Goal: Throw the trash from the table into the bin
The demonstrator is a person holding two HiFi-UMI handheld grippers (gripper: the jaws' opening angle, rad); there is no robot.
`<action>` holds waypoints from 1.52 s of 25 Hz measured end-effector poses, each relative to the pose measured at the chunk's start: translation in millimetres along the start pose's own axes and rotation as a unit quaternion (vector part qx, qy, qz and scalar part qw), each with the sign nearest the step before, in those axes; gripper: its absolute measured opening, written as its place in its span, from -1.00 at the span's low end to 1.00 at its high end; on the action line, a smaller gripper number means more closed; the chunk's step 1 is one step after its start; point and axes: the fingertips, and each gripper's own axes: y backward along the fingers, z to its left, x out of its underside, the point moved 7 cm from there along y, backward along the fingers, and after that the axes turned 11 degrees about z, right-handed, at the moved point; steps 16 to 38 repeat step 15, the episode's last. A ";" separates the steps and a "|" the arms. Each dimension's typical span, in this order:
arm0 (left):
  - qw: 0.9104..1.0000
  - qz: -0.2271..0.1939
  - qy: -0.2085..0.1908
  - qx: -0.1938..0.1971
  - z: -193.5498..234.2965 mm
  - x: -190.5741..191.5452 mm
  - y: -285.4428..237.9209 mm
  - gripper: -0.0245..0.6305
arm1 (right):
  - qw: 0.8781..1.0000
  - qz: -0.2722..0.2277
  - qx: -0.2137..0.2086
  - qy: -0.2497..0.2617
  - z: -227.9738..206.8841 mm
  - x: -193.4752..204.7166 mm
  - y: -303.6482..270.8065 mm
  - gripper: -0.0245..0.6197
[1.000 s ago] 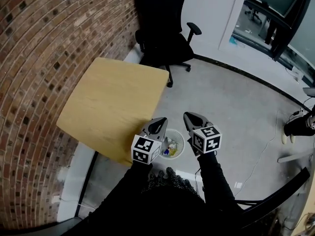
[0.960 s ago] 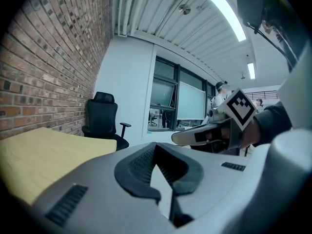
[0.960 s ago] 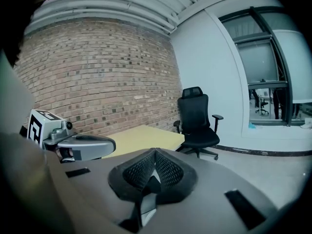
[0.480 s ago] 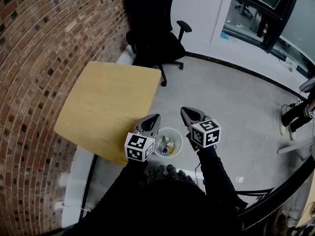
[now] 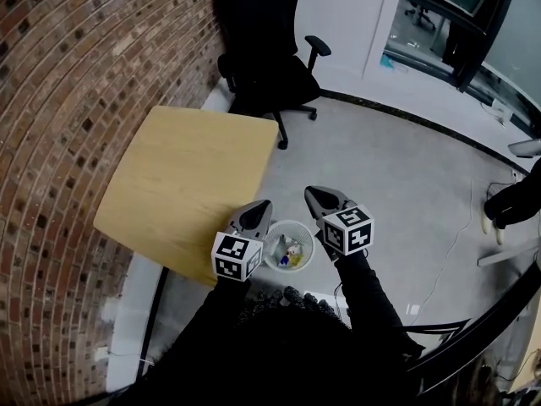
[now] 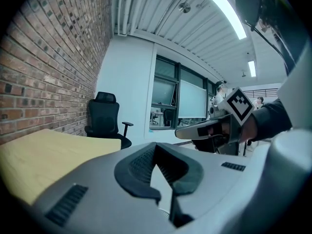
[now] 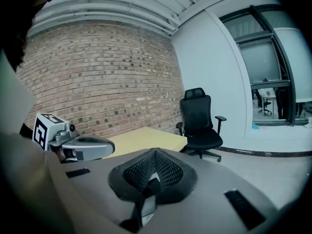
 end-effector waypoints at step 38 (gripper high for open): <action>1.000 0.007 0.006 -0.012 7.9 10.2 5.7 -0.91 | 1.000 0.003 0.010 -0.001 -3.4 4.7 -8.0 -0.89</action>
